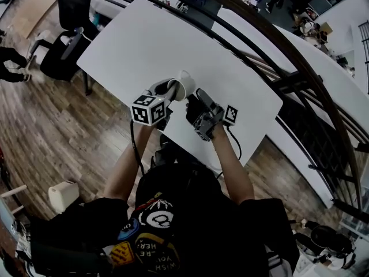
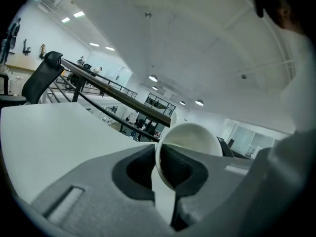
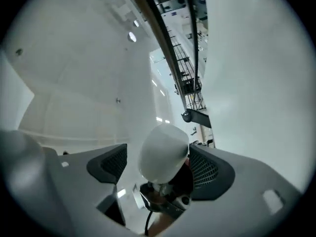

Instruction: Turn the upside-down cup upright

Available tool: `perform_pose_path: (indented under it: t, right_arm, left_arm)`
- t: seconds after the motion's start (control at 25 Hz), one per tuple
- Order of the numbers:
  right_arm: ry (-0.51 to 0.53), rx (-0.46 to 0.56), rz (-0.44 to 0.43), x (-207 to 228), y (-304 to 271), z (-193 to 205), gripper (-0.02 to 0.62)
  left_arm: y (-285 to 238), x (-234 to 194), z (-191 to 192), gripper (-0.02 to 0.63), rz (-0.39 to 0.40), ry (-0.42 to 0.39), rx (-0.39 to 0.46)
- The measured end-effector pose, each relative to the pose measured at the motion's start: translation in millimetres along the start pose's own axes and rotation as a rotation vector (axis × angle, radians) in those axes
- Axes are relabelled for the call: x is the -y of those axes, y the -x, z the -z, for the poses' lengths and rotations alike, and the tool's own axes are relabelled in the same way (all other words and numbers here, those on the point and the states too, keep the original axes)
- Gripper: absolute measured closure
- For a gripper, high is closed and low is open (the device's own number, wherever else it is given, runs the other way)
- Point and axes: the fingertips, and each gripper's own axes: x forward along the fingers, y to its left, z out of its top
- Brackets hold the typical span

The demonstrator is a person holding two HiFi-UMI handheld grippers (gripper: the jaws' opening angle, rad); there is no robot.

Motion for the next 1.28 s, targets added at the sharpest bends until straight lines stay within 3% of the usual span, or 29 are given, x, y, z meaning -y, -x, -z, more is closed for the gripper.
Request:
perform_pose_path:
  t: [0.16,0.24,0.32,0.44,0.56,0.68,0.88,1.0,1.12,1.28]
  right_arm:
    - [-0.151,-0.022,-0.107,0.9,-17.7,8.6,0.205]
    - [-0.156,-0.027,-0.123,-0.5,-21.7,13.8,0.216]
    - [-0.089,-0.042,-0.082,2.0,-22.4,20.0,0.216]
    - [0.094,-0.057,0.041,14.4,-14.9,15.5,0.213]
    - [0.332,-0.076,0.205,37.2,-1.8,-6.8,0.213]
    - [0.68,-0.145,0.463,83.7,17.6,-44.0,0.213]
    - [1.169,-0.305,0.747,160.8,32.3,-93.8,0.213]
    - [1.427,-0.409,0.9,196.6,28.0,-113.9,0.213]
    - [1.546,-0.457,0.968,220.8,19.8,-125.1,0.213]
    - [1.619,-0.488,0.973,235.3,10.7,-129.8,0.212]
  left_arm:
    - [3.3,22.4,5.2,0.568,0.054,-0.083,0.038]
    - [6.3,25.4,8.9,0.568,0.059,-0.134,0.039]
    - [9.5,22.8,15.6,0.558,0.057,-0.217,0.01]
    - [14.3,11.1,32.4,0.503,0.04,-0.28,-0.056]
    - [28.0,-21.4,57.3,0.497,-0.068,-0.207,-0.112]
    - [49.4,-48.2,81.9,0.499,-0.207,-0.173,-0.161]
    - [86.2,-57.3,97.0,0.522,-0.307,-0.146,-0.117]
    - [100.9,-60.2,98.3,0.601,-0.333,-0.145,-0.08]
    - [105.6,-61.4,103.6,0.601,-0.347,-0.154,-0.068]
    - [115.8,-59.5,113.0,0.601,-0.374,-0.131,-0.067]
